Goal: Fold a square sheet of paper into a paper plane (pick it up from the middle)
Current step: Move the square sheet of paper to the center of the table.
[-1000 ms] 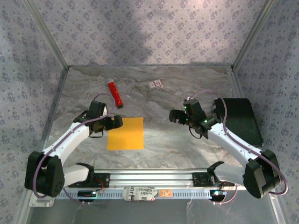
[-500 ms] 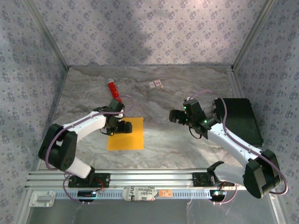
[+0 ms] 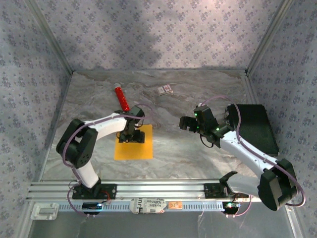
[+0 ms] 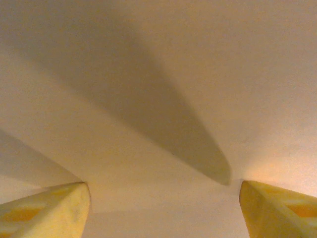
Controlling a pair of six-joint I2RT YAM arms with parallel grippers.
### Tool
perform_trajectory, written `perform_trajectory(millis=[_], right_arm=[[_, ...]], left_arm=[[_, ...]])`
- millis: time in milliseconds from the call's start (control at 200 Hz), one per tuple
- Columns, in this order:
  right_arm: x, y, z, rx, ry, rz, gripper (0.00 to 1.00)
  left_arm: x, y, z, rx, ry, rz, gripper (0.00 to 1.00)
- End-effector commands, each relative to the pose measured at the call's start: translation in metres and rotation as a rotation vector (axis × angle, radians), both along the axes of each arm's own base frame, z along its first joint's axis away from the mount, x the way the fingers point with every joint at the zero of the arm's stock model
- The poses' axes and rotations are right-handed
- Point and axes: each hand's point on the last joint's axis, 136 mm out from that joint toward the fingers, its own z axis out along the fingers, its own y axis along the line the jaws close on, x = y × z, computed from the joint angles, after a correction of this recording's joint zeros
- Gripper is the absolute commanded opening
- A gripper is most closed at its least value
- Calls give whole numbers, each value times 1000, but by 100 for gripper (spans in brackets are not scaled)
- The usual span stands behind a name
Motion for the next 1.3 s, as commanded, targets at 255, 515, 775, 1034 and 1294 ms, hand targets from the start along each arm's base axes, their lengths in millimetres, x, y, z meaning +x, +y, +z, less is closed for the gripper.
perform_trajectory(millis=[255, 515, 775, 1034, 1294], right_arm=[[-11, -32, 6, -45, -33, -118, 99], [-14, -40, 0, 30, 17, -98, 99], [-18, -34, 1, 85, -20, -44, 99], [-16, -36, -3, 81, -11, -63, 99], [-15, -39, -9, 72, 13, -83, 99]], left_arm=[[-8, -82, -13, 22, 36, -35, 77], [4, -128, 2, -3, -5, -5, 80], [13, -125, 17, -28, -17, 11, 83], [13, -122, 12, 14, -11, 33, 84], [13, -130, 11, 32, -3, 12, 84]])
